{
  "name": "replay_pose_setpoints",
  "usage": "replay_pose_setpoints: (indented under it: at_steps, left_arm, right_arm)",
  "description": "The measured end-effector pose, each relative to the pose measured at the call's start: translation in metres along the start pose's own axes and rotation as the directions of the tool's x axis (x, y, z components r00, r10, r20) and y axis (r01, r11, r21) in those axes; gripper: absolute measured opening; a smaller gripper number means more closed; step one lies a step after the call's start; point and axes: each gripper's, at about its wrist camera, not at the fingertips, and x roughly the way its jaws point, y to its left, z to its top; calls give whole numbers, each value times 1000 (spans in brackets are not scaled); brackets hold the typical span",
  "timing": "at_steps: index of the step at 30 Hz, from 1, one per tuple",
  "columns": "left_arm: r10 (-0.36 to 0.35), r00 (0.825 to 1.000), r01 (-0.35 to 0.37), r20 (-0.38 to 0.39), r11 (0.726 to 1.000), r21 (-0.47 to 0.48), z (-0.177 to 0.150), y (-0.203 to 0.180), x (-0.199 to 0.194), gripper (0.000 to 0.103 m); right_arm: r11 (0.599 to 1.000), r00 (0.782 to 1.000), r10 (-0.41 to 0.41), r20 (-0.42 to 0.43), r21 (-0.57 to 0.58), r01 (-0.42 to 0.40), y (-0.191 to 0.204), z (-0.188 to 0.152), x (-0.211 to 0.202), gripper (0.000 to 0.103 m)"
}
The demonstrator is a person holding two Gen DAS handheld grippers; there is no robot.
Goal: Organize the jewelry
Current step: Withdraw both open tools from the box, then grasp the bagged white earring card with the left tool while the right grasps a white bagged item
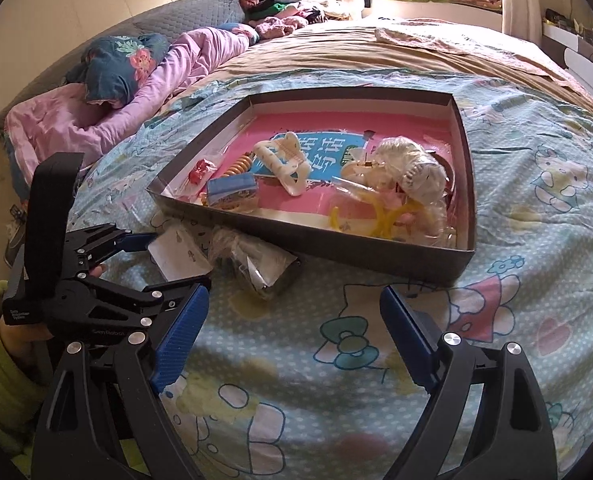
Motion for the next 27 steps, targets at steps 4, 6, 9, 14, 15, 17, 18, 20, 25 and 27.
replay_pose_setpoints:
  at_steps: [4, 6, 9, 14, 15, 17, 18, 20, 25, 27]
  left_arm:
    - [-22, 1000, 23, 19, 998, -63, -1, 16, -9, 19]
    - [-57, 998, 59, 20, 992, -108, -1, 26, -12, 15]
    - [-60, 998, 64, 37, 989, -133, -3, 33, -19, 13]
    - [-58, 996, 65, 68, 992, -105, -1, 28, -30, 12]
    - [-59, 995, 66, 75, 993, -99, -1, 27, -33, 12]
    - [-62, 994, 70, 88, 993, -96, 0, 29, -37, 12]
    - [-62, 994, 71, 96, 993, -96, 0, 29, -40, 12]
    - [-55, 992, 66, 110, 993, -97, 2, 31, -45, 12]
    - [-44, 987, 62, 157, 991, -115, 6, 39, -61, 12]
    - [-39, 984, 61, 172, 990, -123, 9, 41, -67, 12]
  right_arm:
    - [999, 999, 29, -34, 19, -28, 2, 3, 18, 86]
    - [999, 998, 40, -49, 28, -39, 4, 6, 29, 84]
    - [999, 997, 38, -63, 12, -38, 12, 12, 42, 77]
    - [998, 998, 23, -53, -54, -26, 30, 16, 54, 48]
    - [996, 998, 45, -50, -68, -48, 33, 16, 53, 42]
    - [994, 998, 54, -40, -90, -58, 37, 16, 52, 40]
    - [993, 998, 48, -33, -102, -51, 39, 16, 51, 39]
    - [992, 998, 58, -18, -107, -60, 41, 15, 46, 38]
    - [990, 996, 83, 33, -118, -78, 42, 17, 23, 38]
    - [991, 995, 84, 56, -113, -77, 39, 18, 13, 38]
